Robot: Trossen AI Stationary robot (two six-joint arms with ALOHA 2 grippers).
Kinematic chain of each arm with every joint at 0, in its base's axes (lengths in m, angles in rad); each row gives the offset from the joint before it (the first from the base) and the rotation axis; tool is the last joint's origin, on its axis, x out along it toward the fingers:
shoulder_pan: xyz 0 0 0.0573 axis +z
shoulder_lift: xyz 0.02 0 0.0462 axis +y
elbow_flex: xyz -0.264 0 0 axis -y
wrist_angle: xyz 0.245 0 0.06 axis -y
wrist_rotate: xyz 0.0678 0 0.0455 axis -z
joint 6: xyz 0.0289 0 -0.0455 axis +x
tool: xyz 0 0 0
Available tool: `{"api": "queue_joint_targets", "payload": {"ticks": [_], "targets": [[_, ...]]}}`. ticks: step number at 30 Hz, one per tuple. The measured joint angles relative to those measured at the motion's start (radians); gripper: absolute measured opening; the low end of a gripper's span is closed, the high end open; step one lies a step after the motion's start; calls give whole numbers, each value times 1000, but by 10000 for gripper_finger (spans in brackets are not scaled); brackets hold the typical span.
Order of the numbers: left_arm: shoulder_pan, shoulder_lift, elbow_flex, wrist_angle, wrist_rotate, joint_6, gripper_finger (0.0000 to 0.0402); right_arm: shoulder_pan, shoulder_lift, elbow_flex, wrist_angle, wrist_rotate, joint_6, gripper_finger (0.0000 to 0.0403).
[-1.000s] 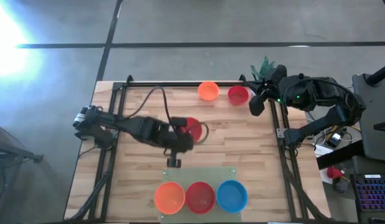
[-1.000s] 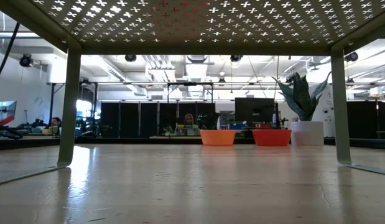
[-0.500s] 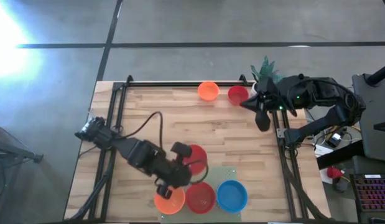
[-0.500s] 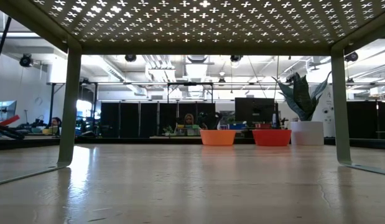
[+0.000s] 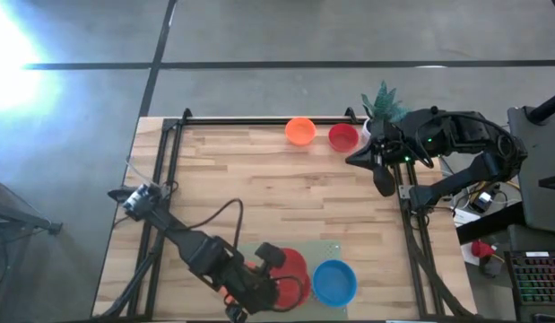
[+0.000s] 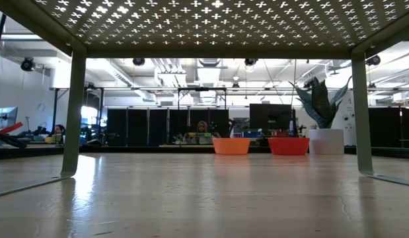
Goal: Pick & Place Mini bowls
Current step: Stack the left red bowl on the red bowl on the shelf, then stack the red bowl on the red bowl on the shelf
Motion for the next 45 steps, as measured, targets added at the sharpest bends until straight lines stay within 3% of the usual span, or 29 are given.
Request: {"api": "queue_joint_targets", "payload": {"ticks": [11,21,39,45], "targets": [[-3,43,-1,76,73,-6,0,0,0,0,-1,0,0,13],[-2,43,-12,78,76,-19,1,0,0,0,-1,1,0,13],[1,38,-44,84,70,-16,60,0,0,0,-1,1,0,13],[2,15,-44,83,67,-16,64,0,0,0,-1,1,0,13]]}}
